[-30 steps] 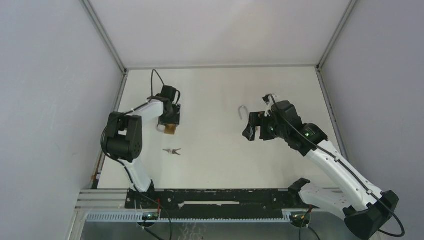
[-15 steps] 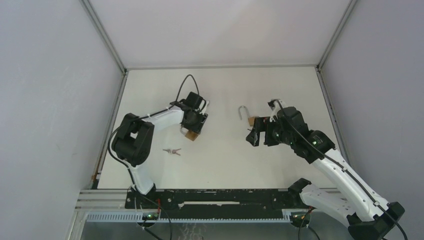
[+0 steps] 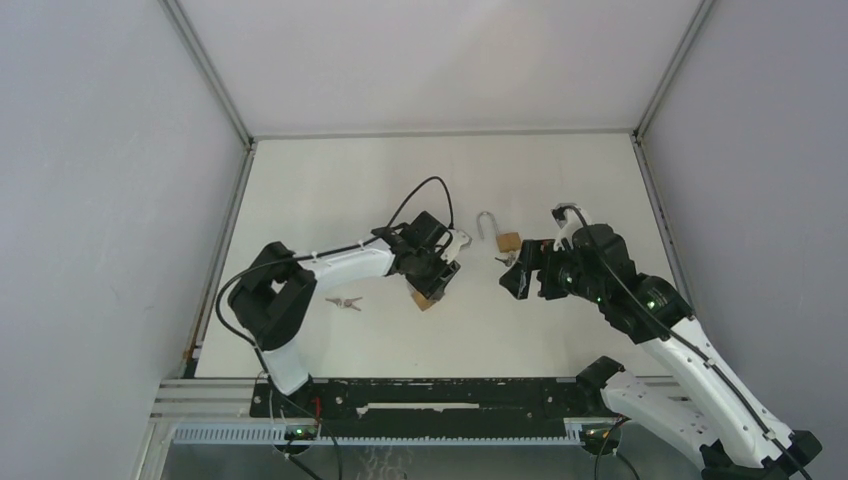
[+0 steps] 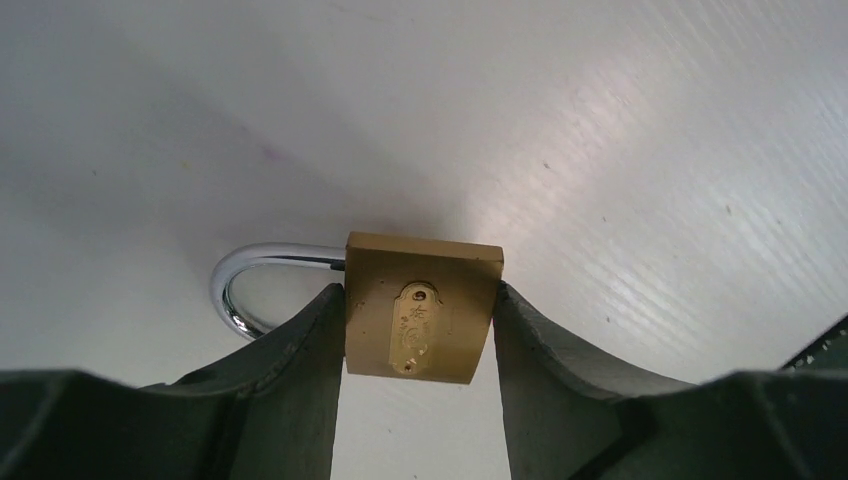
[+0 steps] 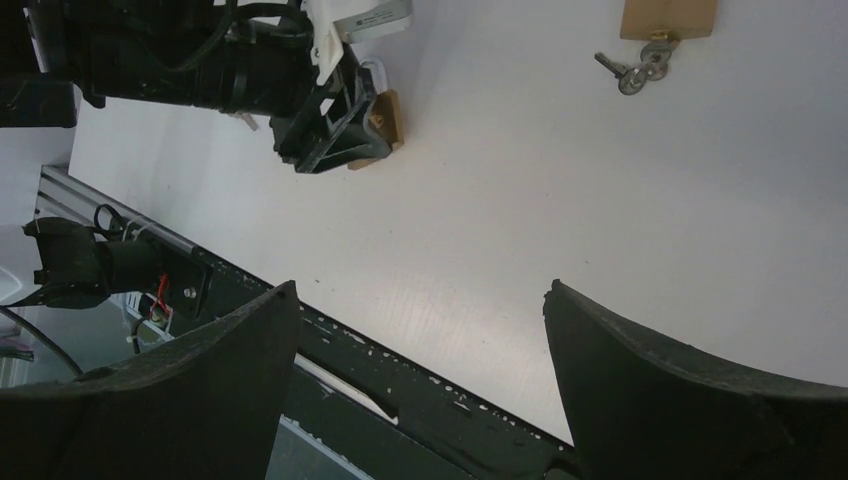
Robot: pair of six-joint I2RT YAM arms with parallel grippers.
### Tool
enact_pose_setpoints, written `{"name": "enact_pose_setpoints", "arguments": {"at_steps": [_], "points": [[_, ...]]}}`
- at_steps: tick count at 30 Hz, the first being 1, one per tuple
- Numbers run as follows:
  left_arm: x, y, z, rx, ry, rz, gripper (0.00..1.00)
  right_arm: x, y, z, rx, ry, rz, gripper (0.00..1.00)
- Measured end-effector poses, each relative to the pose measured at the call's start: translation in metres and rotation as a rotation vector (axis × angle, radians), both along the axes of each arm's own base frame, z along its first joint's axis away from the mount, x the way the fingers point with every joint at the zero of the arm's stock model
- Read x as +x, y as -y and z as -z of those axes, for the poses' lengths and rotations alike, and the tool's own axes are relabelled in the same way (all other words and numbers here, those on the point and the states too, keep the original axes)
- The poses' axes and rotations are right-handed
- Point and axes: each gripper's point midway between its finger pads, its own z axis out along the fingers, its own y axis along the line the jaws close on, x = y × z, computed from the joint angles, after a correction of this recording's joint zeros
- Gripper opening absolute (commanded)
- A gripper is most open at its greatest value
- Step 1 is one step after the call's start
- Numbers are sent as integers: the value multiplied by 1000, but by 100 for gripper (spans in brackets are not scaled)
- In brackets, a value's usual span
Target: Unlock with the key
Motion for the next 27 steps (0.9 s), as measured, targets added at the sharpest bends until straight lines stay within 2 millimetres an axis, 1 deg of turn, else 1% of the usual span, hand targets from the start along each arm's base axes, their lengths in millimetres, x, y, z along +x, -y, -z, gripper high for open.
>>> {"name": "enact_pose_setpoints", "arguments": {"at_steps": [3, 5, 7, 10, 11, 12, 13, 16, 19, 22, 23, 24, 25, 26, 27], "points": [[-12, -6, -6, -23, -11, 11, 66, -2, 1, -3, 10, 11, 2, 96], [-15, -9, -12, -34, -4, 8, 74, -2, 1, -4, 13, 13, 2, 96], [-14, -9, -29, -70, 28, 3, 81, -2, 1, -4, 14, 13, 0, 96], [-10, -7, -56, -134, 80, -15, 88, -1, -1, -5, 13, 9, -5, 96], [-8, -7, -65, -157, 100, -23, 94, 0, -2, -6, 13, 9, -8, 96], [-6, -8, -74, -177, 117, -34, 98, 1, -3, -8, 14, 9, -12, 96], [-5, -11, -82, -197, 131, -50, 99, 2, -5, -10, 17, 13, -16, 96], [-2, -22, -107, -244, 177, -101, 100, 10, -12, -19, 30, 27, -29, 96], [-1, -40, -134, -277, 244, -166, 100, 18, -21, -23, 43, 33, -44, 95], [-3, -67, -166, -310, 335, -263, 100, 26, -31, -23, 53, 30, -63, 95], [-4, -75, -173, -319, 361, -295, 100, 28, -35, -22, 56, 28, -73, 95], [-8, -89, -182, -329, 391, -345, 100, 31, -41, -23, 62, 31, -86, 94], [-10, -100, -187, -334, 411, -382, 100, 32, -44, -20, 58, 22, -94, 94], [-15, -115, -192, -338, 439, -439, 100, 34, -50, -18, 54, 14, -107, 94], [-17, -124, -193, -335, 449, -467, 100, 35, -54, -17, 53, 11, -117, 94]]}}
